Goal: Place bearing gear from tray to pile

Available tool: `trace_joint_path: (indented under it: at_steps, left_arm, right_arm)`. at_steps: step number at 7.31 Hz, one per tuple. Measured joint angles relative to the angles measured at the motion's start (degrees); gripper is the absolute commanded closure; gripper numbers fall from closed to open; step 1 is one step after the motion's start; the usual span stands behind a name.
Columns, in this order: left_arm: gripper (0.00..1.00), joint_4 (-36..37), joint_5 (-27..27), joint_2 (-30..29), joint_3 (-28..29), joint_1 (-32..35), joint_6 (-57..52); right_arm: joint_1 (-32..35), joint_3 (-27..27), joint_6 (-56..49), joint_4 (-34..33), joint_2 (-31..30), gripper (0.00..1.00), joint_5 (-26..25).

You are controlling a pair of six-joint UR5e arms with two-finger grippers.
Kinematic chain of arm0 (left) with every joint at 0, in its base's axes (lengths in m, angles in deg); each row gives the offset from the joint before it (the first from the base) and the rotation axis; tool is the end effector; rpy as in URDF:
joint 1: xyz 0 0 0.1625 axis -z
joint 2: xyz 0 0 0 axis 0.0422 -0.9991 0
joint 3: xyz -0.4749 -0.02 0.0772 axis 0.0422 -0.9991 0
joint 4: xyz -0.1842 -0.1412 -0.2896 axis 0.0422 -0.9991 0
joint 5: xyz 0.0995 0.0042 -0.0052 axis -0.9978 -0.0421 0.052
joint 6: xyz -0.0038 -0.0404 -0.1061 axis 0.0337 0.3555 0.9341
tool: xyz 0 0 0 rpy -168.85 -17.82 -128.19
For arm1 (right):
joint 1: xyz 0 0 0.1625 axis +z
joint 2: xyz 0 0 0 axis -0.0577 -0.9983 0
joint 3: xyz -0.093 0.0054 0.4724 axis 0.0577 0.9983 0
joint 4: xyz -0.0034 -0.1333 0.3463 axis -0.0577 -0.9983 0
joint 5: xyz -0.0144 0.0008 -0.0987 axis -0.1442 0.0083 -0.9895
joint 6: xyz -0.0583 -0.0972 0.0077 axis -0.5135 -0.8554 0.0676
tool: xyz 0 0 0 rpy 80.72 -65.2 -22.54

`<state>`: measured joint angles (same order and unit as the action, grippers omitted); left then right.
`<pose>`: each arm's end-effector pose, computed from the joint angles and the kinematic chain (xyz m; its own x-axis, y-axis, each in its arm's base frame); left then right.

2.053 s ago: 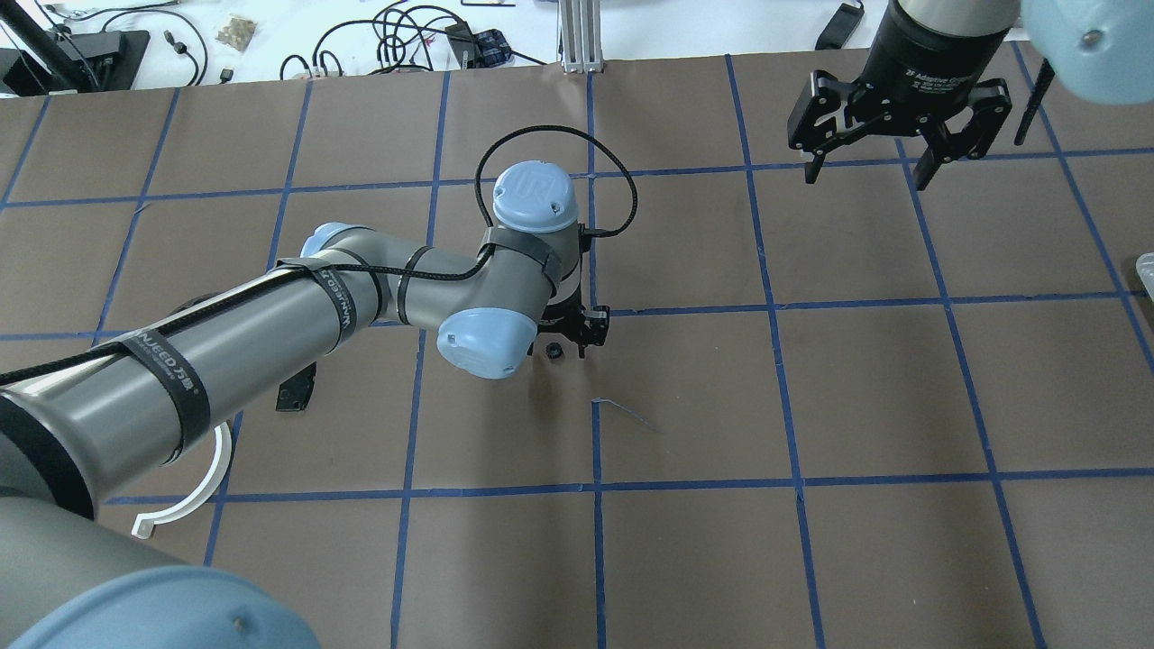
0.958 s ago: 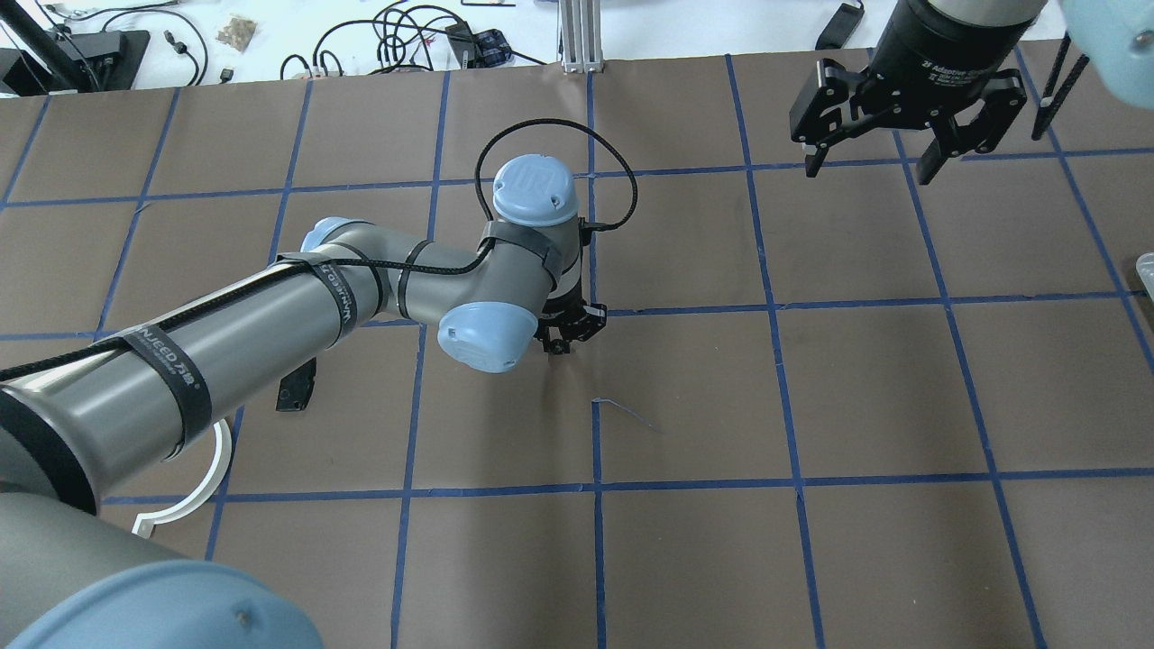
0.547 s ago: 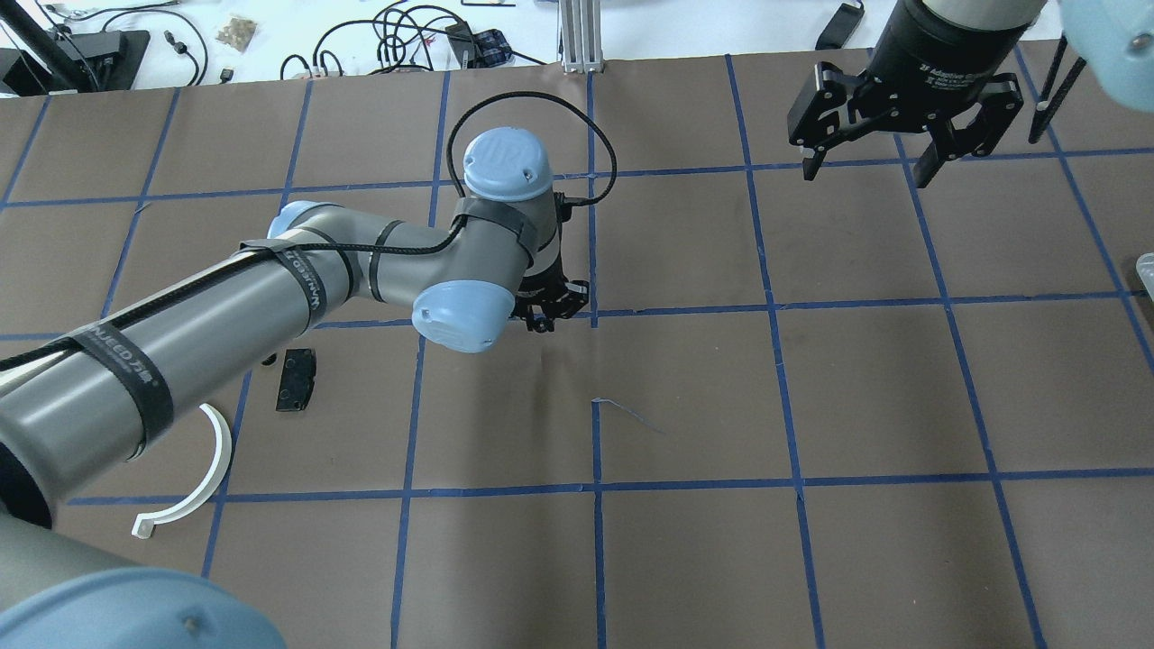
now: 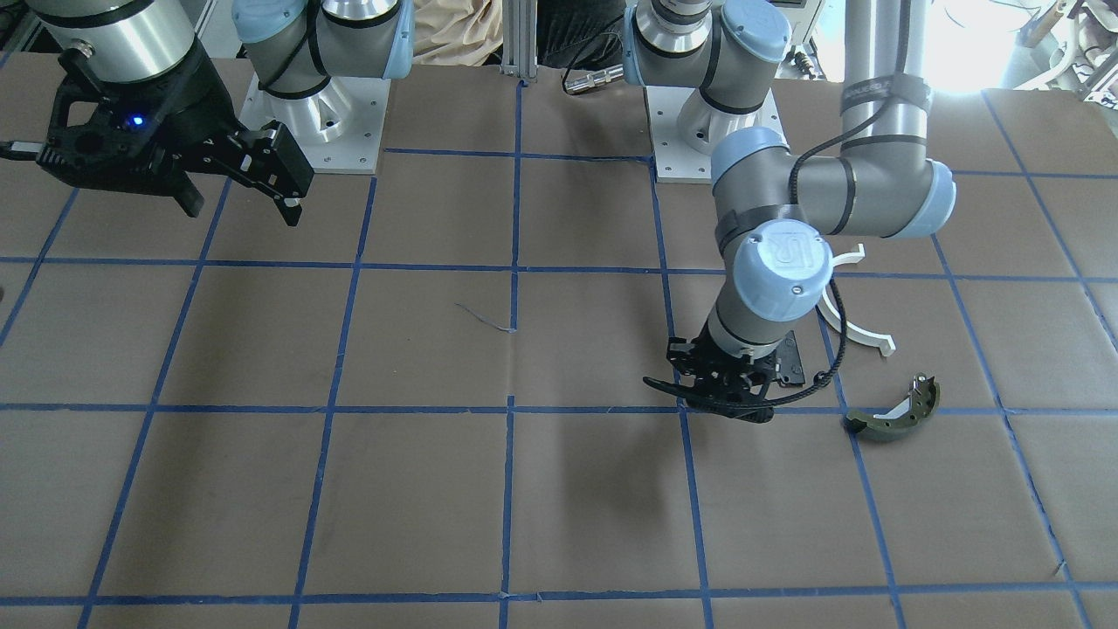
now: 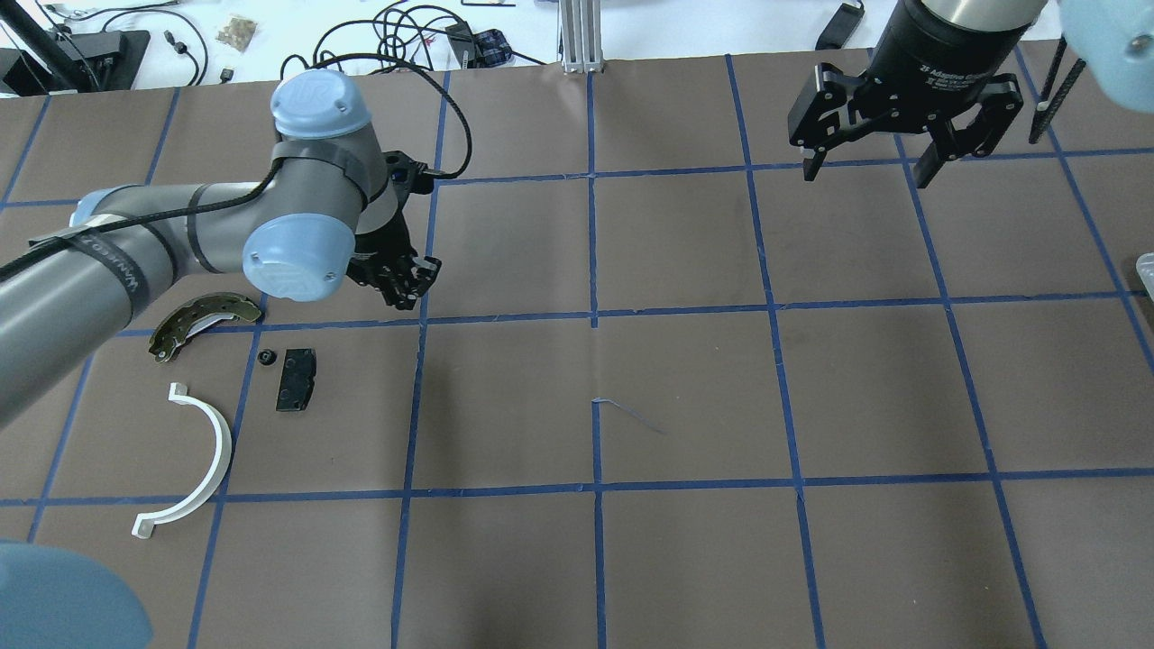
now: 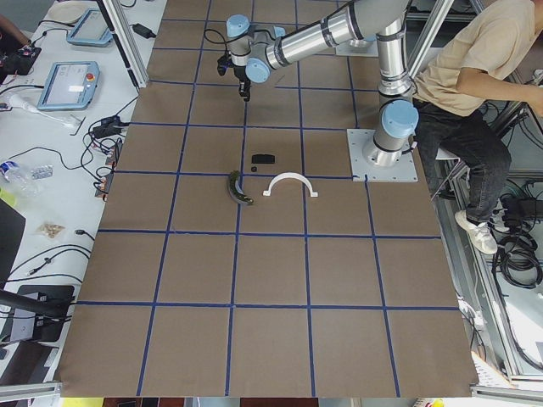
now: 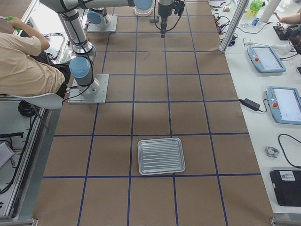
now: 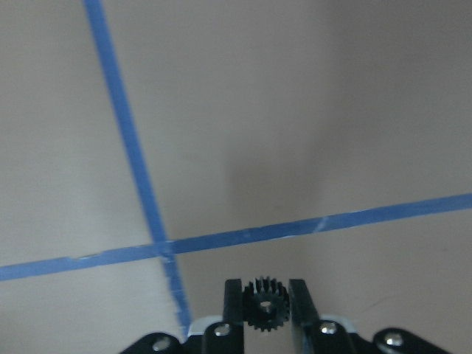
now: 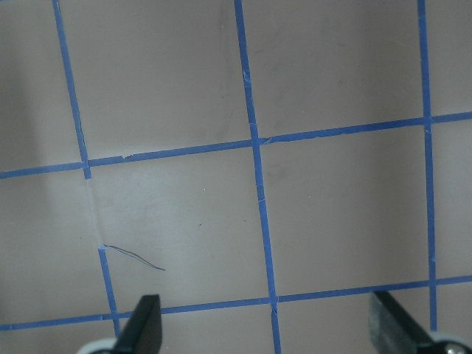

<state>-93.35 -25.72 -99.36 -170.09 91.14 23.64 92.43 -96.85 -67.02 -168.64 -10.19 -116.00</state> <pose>-0.1114 -0.5354 0.3091 -0.9647 0.2572 -0.0561 0.2492 0.9609 0.1204 0.1301 -0.4559 0.5554 -0.9926 0.1163 -0.0338 0.1165 0.9932 -0.0016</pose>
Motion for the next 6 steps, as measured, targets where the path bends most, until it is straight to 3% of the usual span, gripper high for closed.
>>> trace_joint_path:
  at_steps: [5,6]
  left_arm:
    - [1.00,4.4,-1.3,2.6,-10.2,-20.1,-24.1]
    - [0.59,6.8,-1.2,2.2,-12.1,-21.9,-26.1]
  right_arm:
    - [0.0,0.0,0.0,-0.4,0.1,0.00,0.1]
    - [0.0,-0.1,0.1,-0.4,0.1,0.00,0.1]
